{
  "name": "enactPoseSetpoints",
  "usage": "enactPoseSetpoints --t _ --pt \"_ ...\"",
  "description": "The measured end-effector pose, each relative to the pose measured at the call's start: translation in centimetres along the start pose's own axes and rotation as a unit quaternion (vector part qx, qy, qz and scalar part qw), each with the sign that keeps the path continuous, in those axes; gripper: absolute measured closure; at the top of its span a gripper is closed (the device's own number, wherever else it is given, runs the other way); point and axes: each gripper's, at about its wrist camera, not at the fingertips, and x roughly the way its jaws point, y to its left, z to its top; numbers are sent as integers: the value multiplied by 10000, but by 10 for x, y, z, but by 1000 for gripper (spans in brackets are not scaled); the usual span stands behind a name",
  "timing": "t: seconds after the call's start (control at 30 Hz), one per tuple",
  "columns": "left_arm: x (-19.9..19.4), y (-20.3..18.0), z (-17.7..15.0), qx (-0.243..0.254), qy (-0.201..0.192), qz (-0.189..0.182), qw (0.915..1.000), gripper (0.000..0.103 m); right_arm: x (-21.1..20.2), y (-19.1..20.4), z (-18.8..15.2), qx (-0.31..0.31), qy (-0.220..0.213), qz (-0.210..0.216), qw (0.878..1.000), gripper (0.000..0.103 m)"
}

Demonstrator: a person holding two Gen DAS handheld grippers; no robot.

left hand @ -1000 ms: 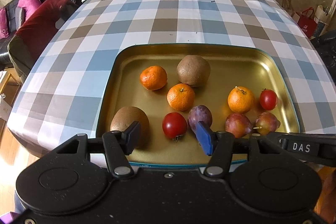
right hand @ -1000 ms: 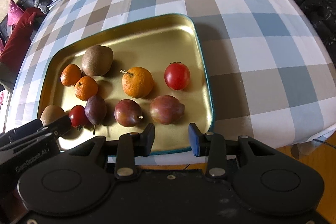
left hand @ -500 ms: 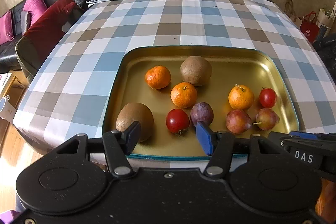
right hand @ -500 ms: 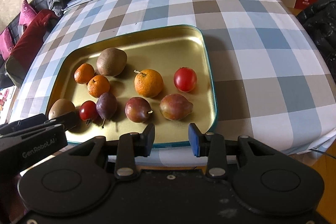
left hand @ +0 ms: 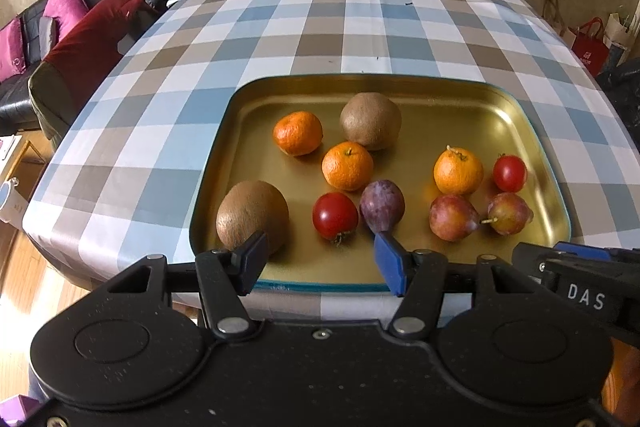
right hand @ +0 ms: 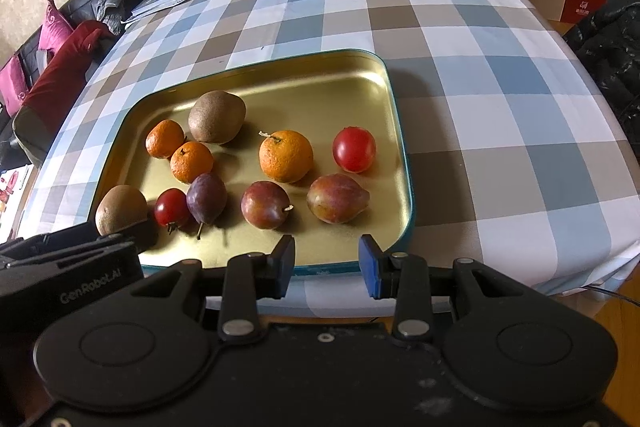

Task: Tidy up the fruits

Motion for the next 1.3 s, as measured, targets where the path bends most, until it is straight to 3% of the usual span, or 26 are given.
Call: enactPoseSetpoints --t 0.67,1.3 --pt "-4 -4 -13 88 -18 15 10000 40 -9 -2 -12 -25 -72 25 10000 65" --pt "-23 -3 -26 55 -303 89 9995 40 -27 3 -25 -131 -253 89 9996 65"
